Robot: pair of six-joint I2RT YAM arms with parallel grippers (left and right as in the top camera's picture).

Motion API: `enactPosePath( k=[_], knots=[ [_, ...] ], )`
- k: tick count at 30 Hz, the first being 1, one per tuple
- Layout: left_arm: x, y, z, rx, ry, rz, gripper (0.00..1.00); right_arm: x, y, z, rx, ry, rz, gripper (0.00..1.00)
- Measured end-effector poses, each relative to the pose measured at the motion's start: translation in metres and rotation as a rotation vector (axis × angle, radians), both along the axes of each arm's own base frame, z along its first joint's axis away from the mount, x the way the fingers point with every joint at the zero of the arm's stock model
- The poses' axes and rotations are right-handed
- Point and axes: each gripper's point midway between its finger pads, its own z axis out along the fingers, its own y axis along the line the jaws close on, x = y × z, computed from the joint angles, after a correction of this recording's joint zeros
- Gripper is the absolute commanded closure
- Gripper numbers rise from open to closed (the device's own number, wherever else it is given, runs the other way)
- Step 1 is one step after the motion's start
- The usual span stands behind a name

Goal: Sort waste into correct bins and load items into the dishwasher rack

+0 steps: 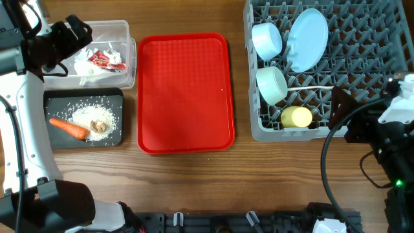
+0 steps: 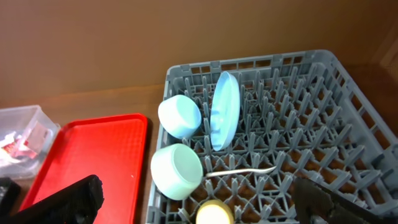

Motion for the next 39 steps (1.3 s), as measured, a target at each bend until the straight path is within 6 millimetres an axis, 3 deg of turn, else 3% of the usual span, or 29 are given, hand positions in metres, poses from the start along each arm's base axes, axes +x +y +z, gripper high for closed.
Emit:
enactPosePath(
  k=[4, 6, 8, 11, 13, 14, 17, 22, 33, 39],
  knots=[
    [0.0, 0.0, 0.0, 0.0, 0.0, 0.0, 0.0, 0.018, -0.002, 0.005, -0.039, -0.085, 0.011, 0.0],
    [0.0, 0.0, 0.0, -0.001, 0.0, -0.001, 0.0, 0.033, -0.004, -0.004, -0.081, -0.163, 0.023, 0.0],
    [0.0, 0.0, 0.0, 0.001, 0.001, 0.002, 0.0, 0.036, -0.004, -0.034, -0.112, -0.217, 0.03, 0.0],
    [0.0, 0.001, 0.0, 0.002, 0.001, 0.002, 0.0, 0.023, 0.001, -0.085, -0.125, -0.288, 0.041, 0.0],
    [0.0, 0.001, 0.0, 0.003, 0.001, 0.003, 0.0, 0.017, 0.003, -0.104, -0.115, -0.322, 0.044, 0.0],
    [0.0, 0.001, 0.0, 0.003, 0.001, 0.003, 0.0, 0.01, 0.007, -0.131, -0.103, -0.338, 0.05, 0.0],
    [0.0, 0.001, 0.0, 0.003, 0.002, 0.003, 0.0, 0.004, 0.014, -0.172, -0.084, -0.357, 0.07, 0.0],
    [0.0, 0.001, 0.0, 0.002, 0.001, 0.002, 0.0, 0.006, 0.021, -0.212, -0.061, -0.354, 0.084, 0.0],
    [0.0, 0.001, 0.0, 0.002, 0.001, 0.002, 0.0, 0.008, 0.02, -0.199, -0.058, -0.437, 0.064, 0.0],
    [0.0, 0.001, 0.0, 0.003, 0.0, 0.002, 0.0, 0.009, 0.02, -0.204, -0.058, -0.435, 0.064, 0.0]
  ],
)
